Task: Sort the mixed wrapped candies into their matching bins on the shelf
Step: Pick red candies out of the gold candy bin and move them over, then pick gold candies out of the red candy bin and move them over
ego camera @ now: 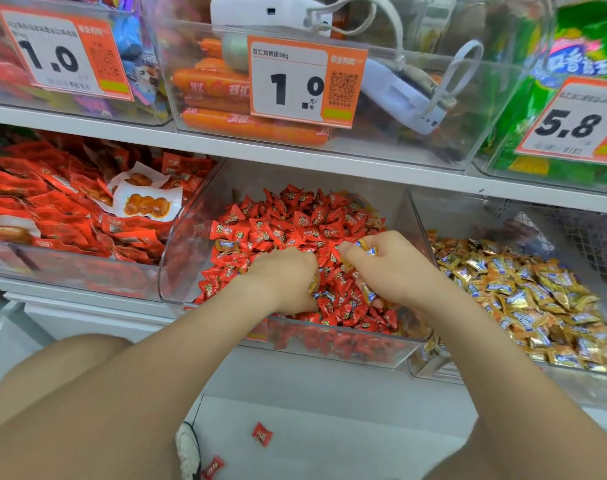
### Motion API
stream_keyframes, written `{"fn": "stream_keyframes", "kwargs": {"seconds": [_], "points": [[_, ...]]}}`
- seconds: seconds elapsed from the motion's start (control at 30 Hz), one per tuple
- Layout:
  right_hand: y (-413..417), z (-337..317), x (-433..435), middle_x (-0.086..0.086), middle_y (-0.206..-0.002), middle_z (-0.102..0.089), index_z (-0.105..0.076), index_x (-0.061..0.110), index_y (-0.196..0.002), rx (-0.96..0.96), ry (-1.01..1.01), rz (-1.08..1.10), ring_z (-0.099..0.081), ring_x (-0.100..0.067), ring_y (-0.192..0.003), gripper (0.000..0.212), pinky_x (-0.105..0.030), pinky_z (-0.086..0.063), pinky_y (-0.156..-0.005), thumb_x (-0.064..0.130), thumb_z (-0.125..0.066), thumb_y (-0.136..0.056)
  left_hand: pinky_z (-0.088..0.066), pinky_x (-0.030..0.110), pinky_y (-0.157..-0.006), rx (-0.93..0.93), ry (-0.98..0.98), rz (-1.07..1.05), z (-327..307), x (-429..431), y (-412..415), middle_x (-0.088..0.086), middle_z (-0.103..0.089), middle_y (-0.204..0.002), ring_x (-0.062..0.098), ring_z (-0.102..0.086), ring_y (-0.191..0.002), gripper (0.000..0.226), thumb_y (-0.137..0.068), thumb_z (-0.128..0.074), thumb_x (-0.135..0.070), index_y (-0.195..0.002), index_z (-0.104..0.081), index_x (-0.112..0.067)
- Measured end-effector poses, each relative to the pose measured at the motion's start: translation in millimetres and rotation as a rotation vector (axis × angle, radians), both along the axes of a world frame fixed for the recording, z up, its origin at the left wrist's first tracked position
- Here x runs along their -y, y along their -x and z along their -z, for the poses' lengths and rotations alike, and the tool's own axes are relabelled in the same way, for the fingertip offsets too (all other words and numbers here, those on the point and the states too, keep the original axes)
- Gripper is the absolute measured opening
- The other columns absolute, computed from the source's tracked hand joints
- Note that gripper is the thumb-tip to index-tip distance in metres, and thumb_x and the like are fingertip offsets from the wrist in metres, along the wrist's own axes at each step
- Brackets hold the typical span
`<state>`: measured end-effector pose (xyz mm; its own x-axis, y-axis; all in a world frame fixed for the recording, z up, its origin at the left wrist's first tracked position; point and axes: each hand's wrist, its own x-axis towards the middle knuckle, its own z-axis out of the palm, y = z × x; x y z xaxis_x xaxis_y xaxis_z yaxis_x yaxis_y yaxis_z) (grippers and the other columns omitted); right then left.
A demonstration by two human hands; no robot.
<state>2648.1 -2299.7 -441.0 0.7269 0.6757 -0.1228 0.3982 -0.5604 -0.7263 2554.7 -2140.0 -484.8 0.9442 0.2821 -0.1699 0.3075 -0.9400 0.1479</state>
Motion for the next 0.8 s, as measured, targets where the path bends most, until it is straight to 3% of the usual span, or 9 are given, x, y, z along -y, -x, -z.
{"fn": "stream_keyframes", "kwargs": {"seconds": [0.1,0.17,0.3,0.4,0.47,0.57,0.67,0.73,0.8], "points": [[8.6,-8.5,5.8,-0.018,-0.066,-0.067,-0.049,0.006,-0.073,0.172,-0.096,-0.012,-0.062,-0.021,-0.044,0.059,-0.037,-0.05,-0.054,0.056,-0.055,-0.102,-0.063,0.042,-0.075,0.064,0.054,-0.019,-4.9,-0.5,-2.6,-0.004,-0.07,-0.079,0.024,-0.069,-0.079,0.024,-0.078,-0.076,-0.049,-0.091,-0.075,-0.029],[12.7,-15.7,11.9,-0.013,-0.061,-0.065,-0.055,0.001,-0.074,0.301,-0.229,0.023,-0.057,-0.014,-0.046,0.06,-0.037,-0.049,-0.055,0.054,-0.058,-0.102,-0.062,0.041,-0.072,0.129,0.072,-0.044,-10.1,-3.9,2.9,-0.005,-0.068,-0.071,0.022,-0.068,-0.074,0.033,-0.083,-0.072,-0.06,-0.08,-0.075,-0.027],[3.8,-25.6,35.4,-0.003,-0.049,-0.049,-0.052,0.006,-0.065,0.435,-0.416,0.192,-0.043,-0.017,-0.048,0.052,-0.037,-0.039,-0.055,0.043,-0.062,-0.101,-0.056,0.031,-0.071,0.364,0.268,-0.115,-27.9,2.0,27.6,-0.01,-0.074,-0.078,0.012,-0.069,-0.076,0.036,-0.094,-0.063,-0.062,-0.079,-0.074,-0.032],[-24.5,-22.5,63.2,-0.008,-0.051,-0.042,-0.038,0.01,-0.06,0.559,-0.281,0.384,-0.042,-0.03,-0.053,0.053,-0.041,-0.031,-0.053,0.035,-0.06,-0.101,-0.043,0.023,-0.05,0.474,0.628,-0.155,-45.6,28.9,39.1,-0.006,-0.072,-0.069,0.01,-0.055,-0.051,0.028,-0.098,-0.066,-0.052,-0.084,-0.077,-0.03],[-54.5,-12.9,88.1,-0.008,-0.058,-0.043,-0.037,0.013,-0.064,0.627,-0.18,0.495,-0.042,-0.036,-0.061,0.046,-0.043,-0.023,-0.054,0.033,-0.056,-0.101,-0.039,0.022,-0.05,0.496,0.738,-0.155,-51.3,48.3,40.3,-0.006,-0.069,-0.066,0.01,-0.051,-0.052,0.026,-0.098,-0.068,-0.047,-0.086,-0.077,-0.026],[-87.0,5.0,121.7,-0.016,-0.099,-0.062,-0.063,0.016,-0.102,0.627,0.051,0.457,-0.057,-0.04,-0.096,0.032,-0.046,-0.046,-0.078,0.046,-0.054,-0.096,-0.041,0.019,-0.052,0.52,0.674,-0.097,-54.9,74.9,33.3,-0.009,-0.069,-0.067,0.004,-0.053,-0.051,0.023,-0.098,-0.068,-0.045,-0.085,-0.076,-0.027],[-92.8,18.8,143.1,-0.011,-0.135,-0.048,-0.053,0.038,-0.135,0.509,0.408,0.146,-0.043,-0.034,-0.135,0.047,-0.053,-0.03,-0.114,0.063,-0.058,-0.095,-0.048,0.025,-0.068,0.589,0.564,-0.006,-61.1,106.7,19.9,-0.017,-0.071,-0.08,0.0,-0.06,-0.066,0.017,-0.096,-0.068,-0.046,-0.088,-0.075,-0.033],[-93.9,25.0,154.5,-0.009,-0.147,-0.042,-0.046,0.043,-0.141,0.486,0.434,0.046,-0.035,-0.033,-0.144,0.048,-0.056,-0.023,-0.119,0.063,-0.056,-0.098,-0.046,0.022,-0.076,0.628,0.518,0.068,-65.4,132.9,9.3,-0.022,-0.071,-0.089,-0.005,-0.062,-0.081,0.014,-0.094,-0.068,-0.046,-0.094,-0.075,-0.034],[-103.1,27.8,167.1,-0.007,-0.142,-0.046,-0.048,0.04,-0.142,0.522,0.371,0.078,-0.04,-0.034,-0.139,0.045,-0.055,-0.03,-0.116,0.057,-0.056,-0.1,-0.046,0.022,-0.081,0.633,0.453,0.141,-68.2,159.3,-4.9,-0.022,-0.071,-0.094,-0.003,-0.063,-0.089,0.016,-0.095,-0.067,-0.048,-0.099,-0.074,-0.035]]}}
